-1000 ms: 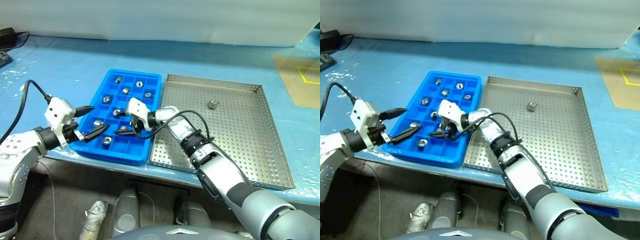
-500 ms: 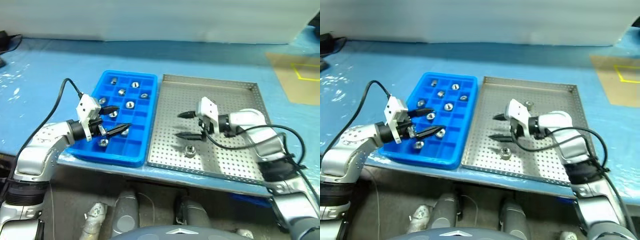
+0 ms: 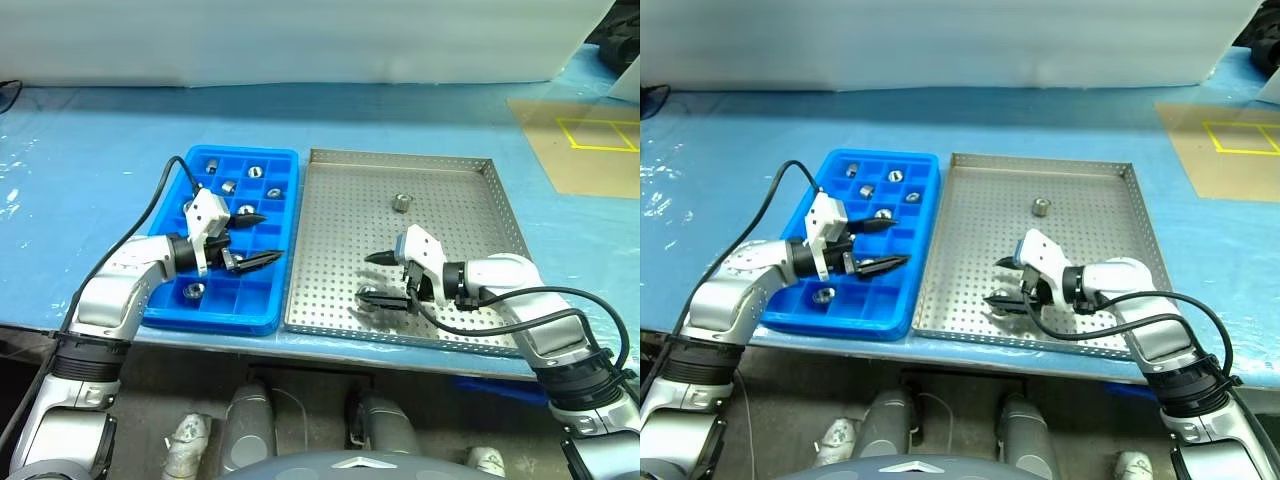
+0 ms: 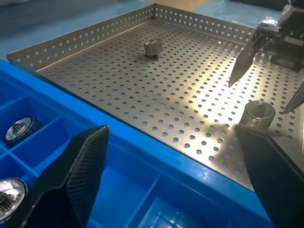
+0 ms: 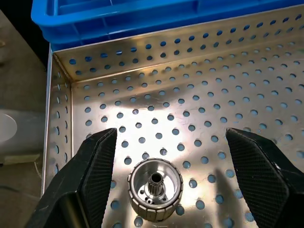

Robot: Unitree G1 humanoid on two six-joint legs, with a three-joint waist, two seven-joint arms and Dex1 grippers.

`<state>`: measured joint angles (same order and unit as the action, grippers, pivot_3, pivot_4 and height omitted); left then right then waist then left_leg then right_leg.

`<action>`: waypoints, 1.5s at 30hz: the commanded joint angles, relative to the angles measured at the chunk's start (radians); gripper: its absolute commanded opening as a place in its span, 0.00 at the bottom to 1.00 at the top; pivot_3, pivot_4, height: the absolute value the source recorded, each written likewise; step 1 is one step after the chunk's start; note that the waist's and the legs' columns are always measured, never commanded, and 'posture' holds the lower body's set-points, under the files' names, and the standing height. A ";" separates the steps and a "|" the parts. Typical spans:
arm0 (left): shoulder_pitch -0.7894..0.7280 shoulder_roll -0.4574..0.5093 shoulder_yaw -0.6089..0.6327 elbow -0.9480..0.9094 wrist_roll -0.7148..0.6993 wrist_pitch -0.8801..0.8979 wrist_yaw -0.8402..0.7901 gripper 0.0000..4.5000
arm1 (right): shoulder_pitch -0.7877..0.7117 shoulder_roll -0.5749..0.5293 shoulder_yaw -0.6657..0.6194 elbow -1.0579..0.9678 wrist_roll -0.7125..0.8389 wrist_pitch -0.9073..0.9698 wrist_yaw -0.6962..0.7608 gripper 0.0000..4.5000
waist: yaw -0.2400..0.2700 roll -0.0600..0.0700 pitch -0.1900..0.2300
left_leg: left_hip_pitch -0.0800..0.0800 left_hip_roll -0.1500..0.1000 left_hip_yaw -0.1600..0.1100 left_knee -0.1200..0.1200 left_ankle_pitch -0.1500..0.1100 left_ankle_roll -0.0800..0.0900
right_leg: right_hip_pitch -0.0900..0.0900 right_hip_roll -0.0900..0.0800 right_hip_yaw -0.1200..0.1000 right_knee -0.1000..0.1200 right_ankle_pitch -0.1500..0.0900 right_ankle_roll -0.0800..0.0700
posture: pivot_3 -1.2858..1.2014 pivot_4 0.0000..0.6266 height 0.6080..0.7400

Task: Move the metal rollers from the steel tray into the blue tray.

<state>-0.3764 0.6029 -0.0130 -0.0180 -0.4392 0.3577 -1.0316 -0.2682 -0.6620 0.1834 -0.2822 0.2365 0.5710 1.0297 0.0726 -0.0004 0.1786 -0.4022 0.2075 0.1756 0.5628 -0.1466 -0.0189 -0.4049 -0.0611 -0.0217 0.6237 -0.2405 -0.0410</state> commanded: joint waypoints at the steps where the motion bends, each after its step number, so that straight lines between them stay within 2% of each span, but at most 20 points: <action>1: -0.011 0.003 0.004 -0.014 0.004 -0.016 -0.010 1.00 | 0.025 -0.006 0.021 0.025 0.005 -0.018 0.009 0.83 | -0.001 0.000 0.000 | 0.000 0.000 0.000 0.000 -0.001 0.001 | 0.000 0.000 0.000 0.000 0.000 0.000 | 0.49 0.24 1.00; 13: 0.014 0.006 0.018 -0.008 0.039 -0.039 0.013 1.00 | 0.015 0.021 0.068 0.164 -0.029 -0.089 0.018 0.83 | -0.002 0.000 0.000 | 0.003 0.000 0.000 0.001 -0.001 0.001 | 0.002 0.000 0.000 0.001 0.000 0.000 | 0.50 0.24 1.00; 19: 0.035 0.006 0.022 -0.022 0.038 -0.040 0.016 1.00 | 0.012 0.031 0.069 0.186 -0.041 -0.105 0.003 0.40 | -0.001 0.000 0.000 | 0.004 0.000 0.000 0.001 -0.001 0.001 | 0.004 0.000 0.000 0.001 0.000 0.000 | 0.51 0.24 1.00; 22: 0.043 0.004 0.022 -0.028 0.037 -0.038 0.017 1.00 | 0.029 0.011 0.069 0.164 -0.017 -0.109 0.050 0.37 | -0.002 0.000 0.000 | 0.004 0.000 0.000 0.001 -0.001 0.001 | 0.004 0.000 0.000 0.001 0.000 0.000 | 0.51 0.24 1.00; 25: 0.044 0.006 0.040 -0.038 0.013 -0.019 0.016 1.00 | -0.003 0.025 0.060 0.198 -0.057 -0.131 -0.002 0.37 | -0.001 0.000 0.000 | 0.005 0.000 0.000 0.001 -0.001 0.001 | 0.004 0.000 0.000 0.001 0.000 0.000 | 0.51 0.24 1.00; 30: 0.039 0.030 0.092 -0.062 -0.020 0.006 0.022 1.00 | -0.098 0.054 0.025 0.186 -0.022 -0.110 -0.010 0.37 | -0.004 0.000 0.000 | 0.005 0.000 0.000 0.001 0.000 0.001 | 0.004 0.000 0.000 0.002 0.001 -0.002 | 0.52 0.24 1.00; 32: 0.014 0.068 0.135 -0.023 -0.017 0.000 0.020 1.00 | -0.175 0.090 0.036 0.197 -0.021 -0.119 -0.016 0.37 | -0.004 0.000 0.000 | 0.006 0.000 0.000 0.001 0.000 0.000 | 0.004 0.000 0.000 0.003 0.001 -0.002 | 0.52 0.24 1.00; 37: -0.024 0.188 0.223 0.091 0.021 -0.051 0.021 1.00 | -0.385 0.281 0.119 0.350 -0.054 -0.217 -0.010 0.37 | -0.004 0.000 0.000 | 0.005 0.004 -0.001 -0.001 0.003 -0.005 | -0.001 0.005 0.000 0.006 0.002 -0.007 | 0.54 0.24 1.00; 41: -0.013 0.213 0.263 0.108 0.016 -0.058 0.031 1.00 | -0.475 0.380 0.154 0.501 -0.101 -0.328 -0.024 0.37 | 0.019 0.001 0.000 | 0.001 0.003 0.000 -0.002 0.003 -0.006 | -0.002 0.004 -0.003 0.004 0.000 -0.008 | 0.56 0.24 1.00; 45: 0.063 0.201 0.286 0.014 -0.005 -0.033 0.056 1.00 | -0.596 0.511 0.154 0.766 -0.154 -0.474 -0.091 0.37 | 0.027 0.000 0.000 | -0.006 0.001 -0.001 -0.001 0.003 -0.005 | -0.005 0.002 -0.005 0.002 0.000 -0.008 | 0.58 0.24 1.00</action>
<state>-0.3226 0.8012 0.2402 0.0699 -0.4204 0.3195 -0.9871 -0.8093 -0.1798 0.3477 0.4184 0.1022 0.1784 0.9738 0.0997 -0.0006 0.1786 -0.4078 0.2081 0.1744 0.5624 -0.1441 -0.0235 -0.4099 -0.0596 -0.0264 0.6256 -0.2407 -0.0491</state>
